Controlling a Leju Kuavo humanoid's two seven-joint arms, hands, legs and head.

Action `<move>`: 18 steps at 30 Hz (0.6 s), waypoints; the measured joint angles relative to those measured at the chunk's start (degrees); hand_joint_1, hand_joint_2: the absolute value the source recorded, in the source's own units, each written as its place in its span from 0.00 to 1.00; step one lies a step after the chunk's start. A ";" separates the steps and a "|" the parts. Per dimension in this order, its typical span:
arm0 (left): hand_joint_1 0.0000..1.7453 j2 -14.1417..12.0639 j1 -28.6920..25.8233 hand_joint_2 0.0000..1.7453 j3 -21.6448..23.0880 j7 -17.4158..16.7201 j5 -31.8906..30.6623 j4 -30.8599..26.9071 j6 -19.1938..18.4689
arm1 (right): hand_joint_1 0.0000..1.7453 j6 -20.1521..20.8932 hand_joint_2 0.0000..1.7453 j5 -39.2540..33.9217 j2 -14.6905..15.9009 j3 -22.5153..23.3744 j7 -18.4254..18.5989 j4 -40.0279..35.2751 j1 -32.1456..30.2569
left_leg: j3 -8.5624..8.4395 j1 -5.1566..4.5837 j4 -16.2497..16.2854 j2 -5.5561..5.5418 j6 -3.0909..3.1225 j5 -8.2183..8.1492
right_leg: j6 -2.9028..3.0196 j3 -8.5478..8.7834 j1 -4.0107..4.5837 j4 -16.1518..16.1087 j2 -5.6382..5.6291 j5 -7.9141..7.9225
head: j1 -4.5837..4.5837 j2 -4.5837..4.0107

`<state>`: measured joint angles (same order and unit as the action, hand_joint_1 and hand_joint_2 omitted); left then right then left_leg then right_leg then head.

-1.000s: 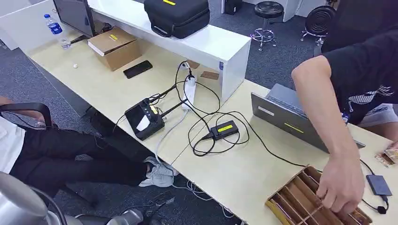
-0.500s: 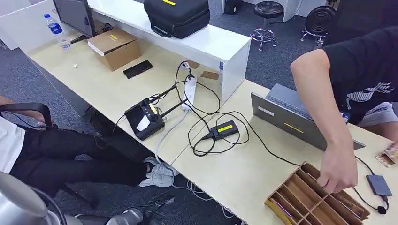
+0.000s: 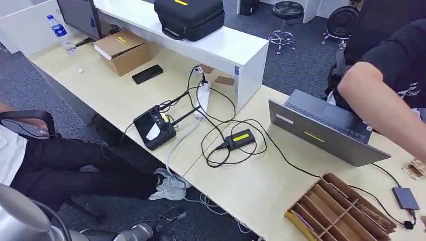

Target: Pass the card to the sensor for recognition and then transmit it.

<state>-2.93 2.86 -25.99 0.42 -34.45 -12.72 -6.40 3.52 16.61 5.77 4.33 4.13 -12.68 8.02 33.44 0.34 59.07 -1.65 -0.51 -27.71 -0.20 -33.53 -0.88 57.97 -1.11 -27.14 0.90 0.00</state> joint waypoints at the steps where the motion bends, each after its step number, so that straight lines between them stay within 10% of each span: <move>1: 0.00 0.00 0.00 1.00 0.00 0.00 0.00 0.00 0.00 | 0.00 0.02 1.00 0.00 0.00 0.00 0.00 0.00 0.01 | 0.00 0.00 0.00 0.00 0.00 0.00 | 0.00 0.00 0.00 0.00 0.00 0.00 | 0.00 0.00; 9: 0.00 0.02 0.00 1.00 0.00 0.09 -0.39 0.00 -0.39 | 0.00 0.02 1.00 0.13 0.00 0.00 0.52 0.00 0.02 | 0.00 0.00 0.00 0.00 0.00 0.00 | 0.00 0.00 0.00 0.00 0.00 0.00 | 0.00 0.00; 10: 0.01 0.02 0.00 1.00 0.00 0.22 -0.55 0.00 -0.48 | 0.15 0.06 1.00 0.13 0.00 0.00 0.50 0.00 0.02 | 0.00 0.00 0.00 0.00 0.00 0.00 | 0.00 0.00 0.00 0.00 0.00 0.00 | 0.00 0.00; 11: 0.38 0.04 0.01 1.00 0.02 0.35 -0.70 0.00 -0.63 | 0.82 0.13 1.00 0.11 0.00 0.00 0.46 0.00 0.02 | 0.00 0.00 0.00 0.00 0.00 0.00 | 0.00 0.00 0.00 0.00 0.00 0.00 | 0.00 0.00; 12: 0.82 0.07 0.02 1.00 0.02 0.50 -0.90 0.00 -0.81 | 0.85 0.31 1.00 0.04 0.00 0.00 0.42 0.00 0.01 | -0.01 0.00 0.00 0.00 0.00 0.00 | 0.00 0.00 0.00 0.00 0.00 0.00 | 0.00 0.00; 18: 0.90 0.15 0.16 1.00 0.02 1.05 -1.38 0.00 -1.25 | 0.86 1.05 1.00 0.02 0.00 0.00 -0.17 0.00 -0.09 | -0.01 0.00 0.00 0.00 0.00 0.00 | 0.00 -0.01 0.00 0.00 0.00 0.00 | 0.00 0.00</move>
<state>-2.78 3.02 -25.97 1.46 -35.82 -12.72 -7.65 4.57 16.63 5.77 4.33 3.96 -12.68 7.93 33.43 0.34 59.07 -1.65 -0.51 -27.71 -0.20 -33.53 -0.88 57.96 -1.11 -27.14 0.90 0.00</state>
